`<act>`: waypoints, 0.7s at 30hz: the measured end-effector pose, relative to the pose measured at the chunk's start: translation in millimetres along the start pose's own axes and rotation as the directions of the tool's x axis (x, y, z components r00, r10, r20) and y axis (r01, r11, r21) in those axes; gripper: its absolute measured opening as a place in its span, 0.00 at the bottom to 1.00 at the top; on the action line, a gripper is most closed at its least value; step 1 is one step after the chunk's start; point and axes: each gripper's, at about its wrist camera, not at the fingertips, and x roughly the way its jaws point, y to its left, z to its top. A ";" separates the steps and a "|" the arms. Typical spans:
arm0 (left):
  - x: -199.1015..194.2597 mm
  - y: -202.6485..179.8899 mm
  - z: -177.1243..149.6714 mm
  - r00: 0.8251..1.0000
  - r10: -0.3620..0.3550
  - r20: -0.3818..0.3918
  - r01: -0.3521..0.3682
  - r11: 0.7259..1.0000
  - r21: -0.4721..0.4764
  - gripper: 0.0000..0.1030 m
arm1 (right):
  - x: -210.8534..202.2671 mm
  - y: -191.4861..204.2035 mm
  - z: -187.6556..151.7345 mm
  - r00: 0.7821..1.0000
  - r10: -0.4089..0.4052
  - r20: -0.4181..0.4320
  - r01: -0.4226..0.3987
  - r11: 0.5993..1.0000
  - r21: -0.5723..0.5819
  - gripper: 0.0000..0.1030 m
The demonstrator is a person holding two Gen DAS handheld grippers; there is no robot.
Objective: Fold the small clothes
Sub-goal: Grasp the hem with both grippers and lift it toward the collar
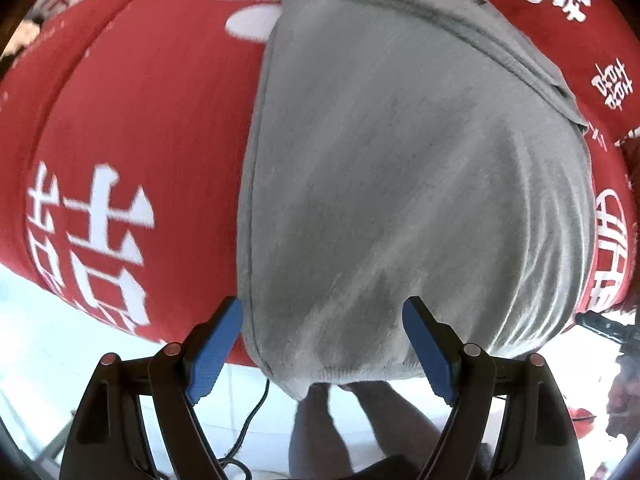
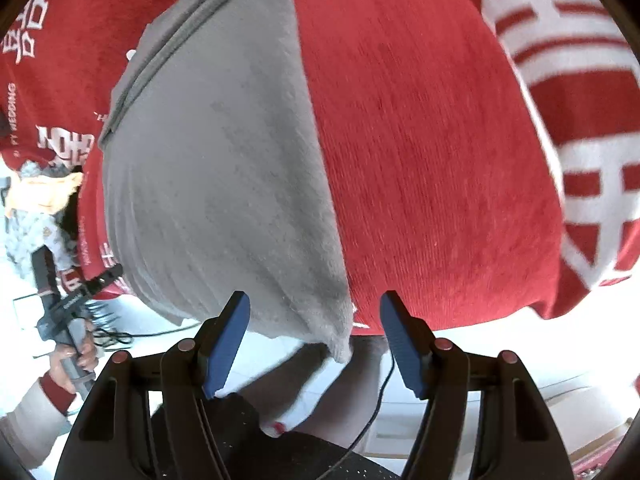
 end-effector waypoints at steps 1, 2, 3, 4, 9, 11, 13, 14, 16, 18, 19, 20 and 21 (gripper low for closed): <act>2.9 1.7 0.6 1.000 -0.013 -0.009 0.013 1.000 -0.002 0.81 | 2.0 -0.1 1.0 1.000 0.011 0.001 -0.011 1.000 0.001 0.69; 6.7 3.9 0.7 0.999 -0.028 -0.020 0.028 1.000 0.000 0.81 | 5.0 -1.0 2.0 1.000 0.026 0.004 -0.026 1.000 0.002 0.69; 8.8 6.0 0.9 0.999 -0.030 -0.021 0.030 0.999 0.011 0.81 | 8.2 -2.1 3.6 0.999 0.042 0.006 -0.042 0.999 0.005 0.71; 9.7 6.7 1.1 0.999 -0.036 -0.021 0.036 0.999 0.029 0.81 | 9.4 -3.2 4.0 0.999 0.051 0.009 -0.051 0.999 0.007 0.75; 9.7 13.1 4.2 0.995 -0.093 -0.034 0.094 0.994 0.060 0.81 | 13.6 0.4 0.5 0.991 0.133 -0.022 -0.133 0.991 -0.005 0.79; 7.5 14.8 3.4 0.992 -0.119 -0.037 0.121 0.991 0.058 0.81 | 20.1 5.9 0.1 0.985 0.165 -0.052 -0.165 0.986 -0.006 0.79; 2.2 24.9 2.7 0.995 -0.102 -0.015 0.102 0.994 0.045 0.81 | 27.1 12.3 -0.5 0.984 0.162 -0.073 -0.164 0.986 -0.022 0.79; 1.4 26.7 0.5 0.995 -0.100 -0.013 0.100 0.994 0.032 0.81 | 30.1 14.3 -1.3 0.983 0.165 -0.081 -0.168 0.985 -0.027 0.79; 2.0 38.4 -5.1 0.993 -0.116 -0.023 0.116 0.993 -0.004 0.81 | 33.2 13.6 -3.8 0.982 0.163 -0.092 -0.166 0.986 -0.029 0.79; 8.8 43.6 -14.1 0.988 -0.145 -0.060 0.144 0.989 -0.015 0.81 | 37.9 11.5 -7.6 0.981 0.156 -0.115 -0.160 0.987 -0.031 0.79; 12.3 42.7 -18.3 0.985 -0.155 -0.081 0.155 0.988 -0.003 0.81 | 39.5 9.3 -10.1 0.980 0.151 -0.127 -0.156 0.987 -0.031 0.79; 18.0 39.2 -23.4 0.981 -0.160 -0.106 0.164 0.986 0.024 0.81 | 43.9 7.7 -13.7 0.979 0.141 -0.145 -0.147 0.988 -0.034 0.79; 20.1 35.3 -24.0 0.979 -0.166 -0.120 0.172 0.984 0.043 0.81 | 46.9 5.6 -17.4 0.979 0.129 -0.156 -0.137 0.990 -0.038 0.79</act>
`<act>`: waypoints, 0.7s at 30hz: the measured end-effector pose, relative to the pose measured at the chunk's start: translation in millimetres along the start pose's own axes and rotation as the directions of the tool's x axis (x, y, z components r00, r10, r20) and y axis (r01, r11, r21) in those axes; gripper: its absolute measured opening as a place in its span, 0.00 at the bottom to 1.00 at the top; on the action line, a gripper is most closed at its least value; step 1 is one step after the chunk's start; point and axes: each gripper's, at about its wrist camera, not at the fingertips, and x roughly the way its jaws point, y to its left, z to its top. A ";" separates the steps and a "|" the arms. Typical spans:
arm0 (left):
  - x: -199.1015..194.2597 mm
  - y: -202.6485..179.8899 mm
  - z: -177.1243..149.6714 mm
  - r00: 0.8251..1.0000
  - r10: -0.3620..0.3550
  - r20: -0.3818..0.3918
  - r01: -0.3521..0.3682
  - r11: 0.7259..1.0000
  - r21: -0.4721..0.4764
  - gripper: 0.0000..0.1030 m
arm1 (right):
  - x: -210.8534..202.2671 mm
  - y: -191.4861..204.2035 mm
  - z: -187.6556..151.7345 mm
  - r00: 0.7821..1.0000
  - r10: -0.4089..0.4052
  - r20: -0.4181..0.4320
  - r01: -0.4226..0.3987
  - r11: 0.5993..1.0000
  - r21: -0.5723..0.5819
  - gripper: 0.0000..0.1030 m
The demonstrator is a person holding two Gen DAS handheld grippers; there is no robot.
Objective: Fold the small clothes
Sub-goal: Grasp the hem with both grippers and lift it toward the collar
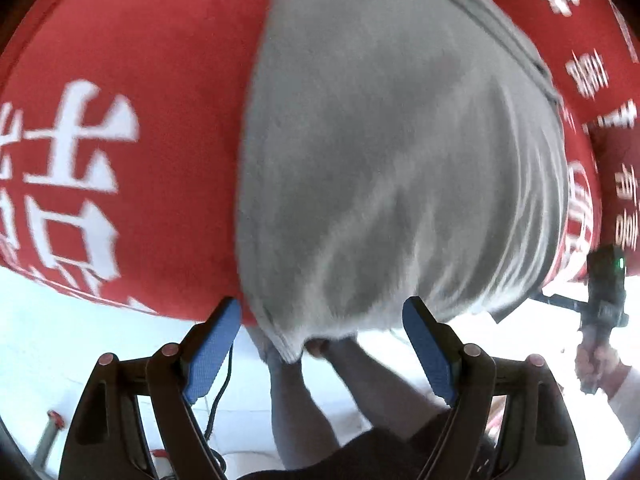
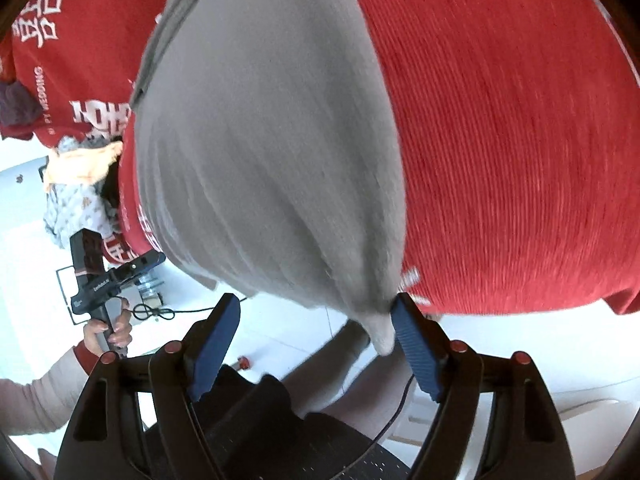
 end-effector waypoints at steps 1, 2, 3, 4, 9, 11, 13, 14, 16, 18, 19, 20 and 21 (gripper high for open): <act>5.2 -3.4 -2.2 1.000 -0.006 -0.013 0.006 1.000 0.020 0.81 | 0.2 -4.5 -2.6 1.000 -0.005 -0.006 0.005 1.000 0.000 0.79; 9.8 -6.2 -2.9 1.000 -0.002 -0.016 0.003 0.999 0.034 0.81 | 1.6 -10.1 -7.0 1.000 -0.008 -0.012 0.008 1.000 0.004 0.79; 13.4 -10.6 -0.7 1.000 -0.001 -0.015 0.002 0.999 0.040 0.81 | 5.9 -12.0 -7.9 1.000 -0.006 -0.014 0.006 1.000 0.011 0.79; 16.3 -12.0 -0.2 1.000 0.002 -0.011 -0.002 0.999 0.040 0.81 | 10.2 -12.6 -8.0 1.000 0.003 -0.014 -0.003 1.000 0.015 0.79; 15.7 -6.2 -4.7 0.999 -0.054 0.000 0.054 0.998 0.013 0.81 | 31.2 -6.1 -4.2 0.999 0.018 -0.032 -0.018 1.000 -0.003 0.79; 13.8 -3.8 -6.1 0.998 -0.063 -0.002 0.063 0.998 0.026 0.81 | 36.8 -3.3 -3.7 0.999 0.016 -0.046 -0.016 1.000 -0.012 0.79; 13.8 -7.2 -5.0 0.998 -0.067 0.002 0.067 0.997 0.036 0.79 | 38.9 -3.4 -4.1 0.998 0.014 -0.055 -0.015 1.000 -0.010 0.71; 11.8 -8.8 -4.1 0.997 -0.072 0.007 0.072 0.997 0.038 0.72 | 38.6 -1.8 -3.8 0.999 0.020 -0.049 -0.020 1.000 0.003 0.58; 9.2 -12.4 -4.7 0.997 -0.075 0.011 0.075 0.996 0.041 0.65 | 35.8 -2.4 -4.4 0.998 0.056 -0.033 -0.054 0.998 0.043 0.28; 13.0 -17.6 -7.0 0.997 -0.074 0.009 0.074 0.996 0.048 0.48 | 33.0 -0.8 -3.5 0.997 0.069 -0.019 -0.067 0.996 0.060 0.13; 15.3 -19.1 -7.4 0.998 -0.061 0.003 0.061 0.997 0.053 0.48 | 34.3 2.0 -2.6 0.998 0.054 -0.024 -0.053 0.997 0.050 0.13; 15.5 -18.4 -7.2 0.999 -0.052 0.001 0.052 0.997 0.055 0.48 | 35.0 3.1 -1.9 0.998 0.046 -0.030 -0.045 0.998 0.046 0.13; 14.8 -17.5 -7.1 0.999 -0.042 0.002 0.042 0.998 0.055 0.48 | 36.5 2.2 -0.7 0.999 0.034 -0.036 -0.032 0.998 0.048 0.14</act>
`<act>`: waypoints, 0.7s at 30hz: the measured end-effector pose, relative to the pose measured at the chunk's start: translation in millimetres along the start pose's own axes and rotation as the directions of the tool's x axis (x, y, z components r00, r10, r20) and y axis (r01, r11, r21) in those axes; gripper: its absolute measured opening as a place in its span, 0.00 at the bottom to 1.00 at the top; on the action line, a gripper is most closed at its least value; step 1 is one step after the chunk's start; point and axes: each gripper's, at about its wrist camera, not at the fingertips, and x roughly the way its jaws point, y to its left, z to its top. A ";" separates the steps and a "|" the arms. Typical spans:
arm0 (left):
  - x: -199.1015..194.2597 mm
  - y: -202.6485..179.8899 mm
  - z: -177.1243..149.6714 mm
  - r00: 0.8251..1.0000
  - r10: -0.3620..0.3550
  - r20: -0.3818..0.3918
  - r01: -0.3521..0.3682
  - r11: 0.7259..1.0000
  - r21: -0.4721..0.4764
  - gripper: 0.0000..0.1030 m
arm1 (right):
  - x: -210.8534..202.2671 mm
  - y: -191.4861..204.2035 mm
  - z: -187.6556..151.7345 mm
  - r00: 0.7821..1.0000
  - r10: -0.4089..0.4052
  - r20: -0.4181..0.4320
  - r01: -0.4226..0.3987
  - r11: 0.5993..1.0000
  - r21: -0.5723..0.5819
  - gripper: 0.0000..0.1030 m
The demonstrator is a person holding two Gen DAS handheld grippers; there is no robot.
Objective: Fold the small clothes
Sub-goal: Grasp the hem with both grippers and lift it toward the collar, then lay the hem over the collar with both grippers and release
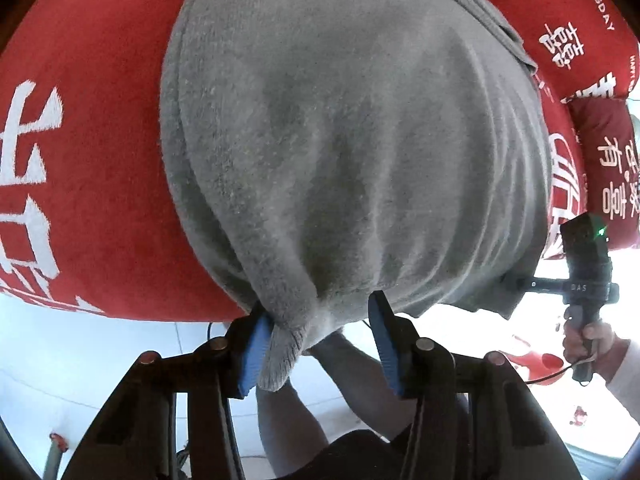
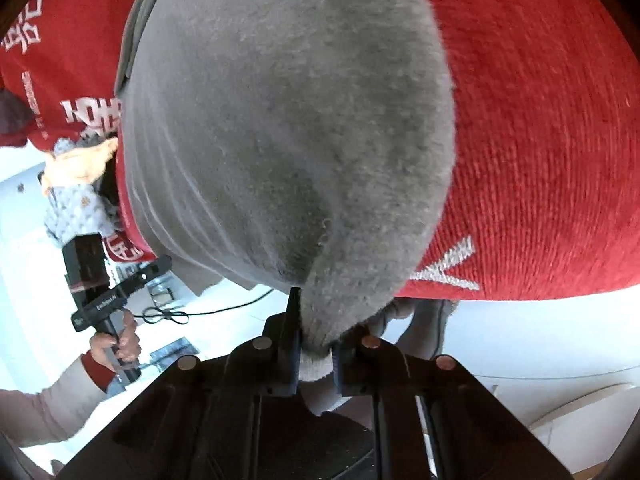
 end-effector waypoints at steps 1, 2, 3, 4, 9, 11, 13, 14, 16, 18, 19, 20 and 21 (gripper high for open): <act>-0.2 -0.2 -0.8 1.000 0.009 0.001 -0.009 1.000 0.002 0.48 | 0.7 -1.3 1.2 1.000 -0.006 -0.002 0.006 1.000 0.006 0.17; 1.2 -1.5 -2.1 1.000 0.018 0.004 -0.018 1.000 0.005 0.48 | 1.2 -1.6 2.1 1.000 -0.009 -0.003 0.009 1.000 0.012 0.17; 1.8 -2.5 -2.7 1.000 0.028 0.005 -0.028 1.000 0.010 0.48 | 2.0 -1.2 3.0 1.000 -0.017 -0.002 0.017 1.000 0.016 0.17; 5.7 -9.7 -1.2 0.999 0.036 0.006 -0.036 0.999 0.014 0.48 | 3.0 0.2 3.2 1.000 -0.021 -0.003 0.021 1.000 0.016 0.17; 8.2 -20.1 -5.9 0.993 0.119 0.015 -0.120 0.991 0.051 0.10 | 4.7 4.1 0.3 1.000 -0.028 0.007 0.028 0.999 0.034 0.13; 7.0 -20.8 -3.2 0.998 0.064 0.009 -0.064 0.998 0.005 0.09 | -0.5 9.4 -2.5 1.000 -0.002 0.022 0.002 1.000 0.012 0.12; -3.1 -18.4 -2.8 0.999 -0.025 0.021 0.026 0.999 -0.023 0.09 | -9.2 16.5 -6.0 0.997 0.072 0.038 -0.073 0.997 0.004 0.11; -10.5 -22.1 -2.5 0.998 -0.048 0.036 0.048 0.999 -0.010 0.09 | -15.0 21.6 -7.5 0.992 0.112 0.050 -0.112 0.994 -0.003 0.11; -24.6 -31.8 0.0 0.993 -0.097 0.065 0.097 0.995 0.007 0.09 | -28.2 32.8 -8.2 0.981 0.179 0.074 -0.179 0.984 -0.017 0.11; -40.1 -41.4 7.8 0.984 -0.143 0.102 0.143 0.990 0.006 0.09 | -44.4 46.8 -6.0 0.961 0.257 0.106 -0.255 0.966 -0.035 0.11; -49.5 -46.6 13.4 0.978 -0.163 0.129 0.164 0.986 0.001 0.09 | -50.1 51.0 -4.2 0.953 0.279 0.115 -0.276 0.960 -0.042 0.11; -57.5 -49.5 18.1 0.972 -0.180 0.154 0.183 0.983 -0.006 0.09 | -57.5 57.2 -1.0 0.945 0.302 0.129 -0.297 0.953 -0.054 0.11; -63.9 -49.8 24.1 0.966 -0.192 0.172 0.197 0.980 -0.013 0.09 | -67.5 64.9 4.3 0.932 0.331 0.148 -0.325 0.943 -0.068 0.11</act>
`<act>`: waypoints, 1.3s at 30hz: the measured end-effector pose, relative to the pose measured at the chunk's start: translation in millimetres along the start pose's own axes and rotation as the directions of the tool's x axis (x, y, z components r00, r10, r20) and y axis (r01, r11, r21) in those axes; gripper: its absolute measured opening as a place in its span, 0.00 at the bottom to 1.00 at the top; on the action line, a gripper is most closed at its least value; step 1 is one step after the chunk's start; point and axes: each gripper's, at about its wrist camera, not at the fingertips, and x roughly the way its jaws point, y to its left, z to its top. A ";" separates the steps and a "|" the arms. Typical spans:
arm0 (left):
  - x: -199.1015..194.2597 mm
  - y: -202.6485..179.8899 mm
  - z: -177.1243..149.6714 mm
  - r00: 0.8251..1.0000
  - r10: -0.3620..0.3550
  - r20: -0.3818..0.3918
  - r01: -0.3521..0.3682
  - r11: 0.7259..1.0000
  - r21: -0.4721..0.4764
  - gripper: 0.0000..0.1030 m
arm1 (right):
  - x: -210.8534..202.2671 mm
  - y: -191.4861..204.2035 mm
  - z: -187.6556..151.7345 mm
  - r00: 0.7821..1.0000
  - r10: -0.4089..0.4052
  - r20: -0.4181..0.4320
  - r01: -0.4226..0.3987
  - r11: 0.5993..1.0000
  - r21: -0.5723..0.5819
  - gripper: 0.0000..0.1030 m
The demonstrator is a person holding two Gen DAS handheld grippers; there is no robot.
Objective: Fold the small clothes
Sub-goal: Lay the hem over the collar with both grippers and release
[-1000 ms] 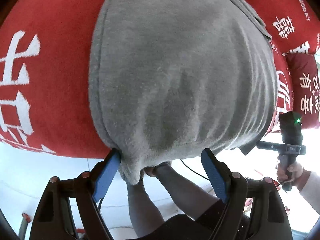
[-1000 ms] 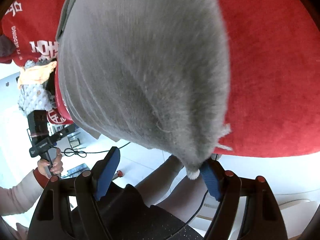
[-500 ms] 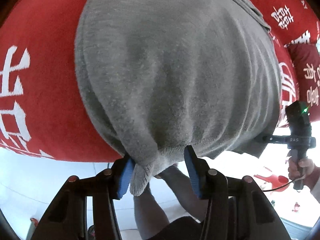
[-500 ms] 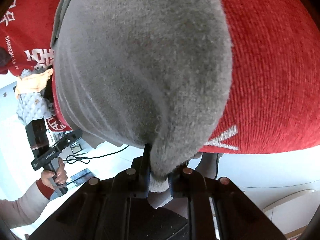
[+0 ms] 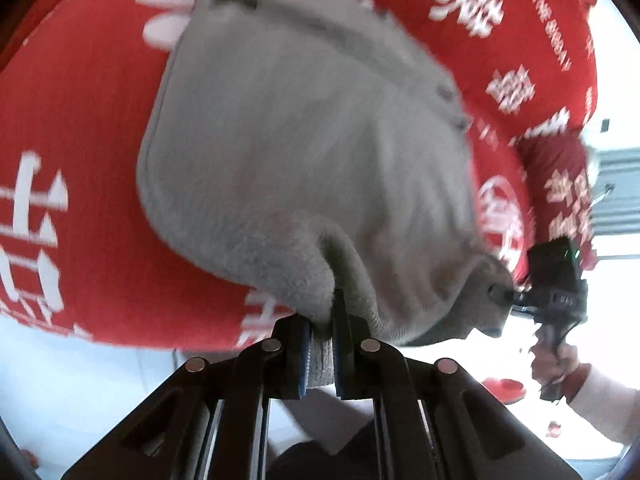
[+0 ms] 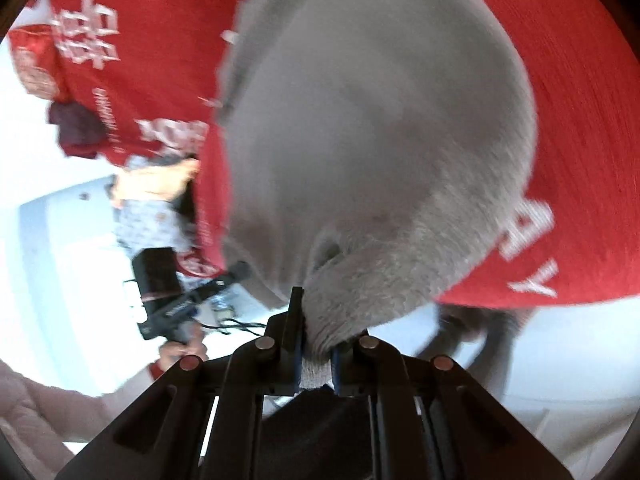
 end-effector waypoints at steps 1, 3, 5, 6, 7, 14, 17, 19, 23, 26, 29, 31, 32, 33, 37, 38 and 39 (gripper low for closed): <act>-4.7 -4.6 7.8 1.000 -0.015 0.023 0.015 1.000 -0.010 0.09 | -5.3 4.3 5.3 1.000 0.017 0.013 -0.017 1.000 -0.005 0.11; -17.0 -13.4 25.7 0.996 -0.044 0.076 0.047 0.999 -0.025 0.09 | -16.3 19.2 18.9 0.997 0.061 0.050 -0.059 0.998 -0.025 0.11; -29.7 -17.7 45.3 0.990 -0.068 0.124 0.072 0.997 -0.030 0.09 | -24.6 34.1 31.9 0.994 0.086 0.074 -0.082 0.995 -0.054 0.11; -34.1 -17.7 54.5 0.987 -0.075 0.144 0.080 0.996 -0.029 0.09 | -29.6 42.7 41.0 0.991 0.100 0.086 -0.094 0.993 -0.073 0.11; -37.2 -15.9 64.6 0.983 -0.081 0.162 0.086 0.996 -0.027 0.09 | -34.1 50.9 47.9 0.989 0.111 0.097 -0.103 0.991 -0.086 0.11; -53.1 -16.7 146.8 0.959 -0.091 0.268 0.095 0.996 0.000 0.09 | -51.4 88.7 118.5 0.969 0.134 0.209 -0.100 0.982 -0.162 0.11; -44.7 -4.2 190.0 0.956 -0.091 0.280 0.097 0.995 -0.007 0.09 | -50.2 95.9 158.9 0.961 0.117 0.251 -0.077 0.984 -0.162 0.11; -35.6 4.9 215.3 0.957 -0.085 0.279 0.092 0.996 -0.011 0.09 | -44.9 94.9 187.3 0.955 0.097 0.280 -0.059 0.988 -0.141 0.11; -11.8 22.8 260.6 0.962 -0.064 0.267 0.072 0.997 -0.020 0.09 | -26.3 78.1 237.7 0.948 0.000 0.317 0.019 0.998 -0.059 0.11; 11.4 34.9 289.3 0.970 -0.007 0.242 0.009 1.000 -0.007 0.09 | -11.7 59.2 264.0 0.944 -0.076 0.320 0.082 0.997 -0.005 0.11; 25.9 42.7 302.7 0.974 0.057 0.219 -0.062 0.998 0.014 0.09 | -0.3 40.7 280.1 0.936 -0.164 0.312 0.151 0.986 0.068 0.14; 25.5 46.2 306.9 0.973 0.088 0.213 -0.094 0.995 0.018 0.09 | 5.9 29.0 285.6 0.924 -0.244 0.296 0.216 0.968 0.126 0.15; 22.9 46.6 307.5 0.974 0.086 0.209 -0.093 0.995 0.025 0.09 | 7.8 26.5 286.9 0.920 -0.267 0.289 0.232 0.961 0.150 0.17; 19.5 46.5 307.5 0.975 0.088 0.206 -0.098 0.995 0.037 0.09 | 8.2 27.5 287.1 0.919 -0.269 0.290 0.231 0.960 0.160 0.20; 4.2 39.1 304.1 0.976 0.111 0.188 -0.136 0.982 0.129 0.13 | -1.4 51.2 280.4 0.908 -0.292 0.301 0.275 0.957 0.097 0.63; 2.3 36.7 302.7 0.976 0.119 0.181 -0.146 0.978 0.145 0.30 | -4.7 57.6 278.3 0.898 -0.320 0.303 0.311 0.947 0.077 0.63; 0.3 33.4 300.5 0.975 0.131 0.180 -0.161 0.974 0.161 0.54 | -9.6 66.1 275.5 0.885 -0.353 0.305 0.357 0.933 0.044 0.63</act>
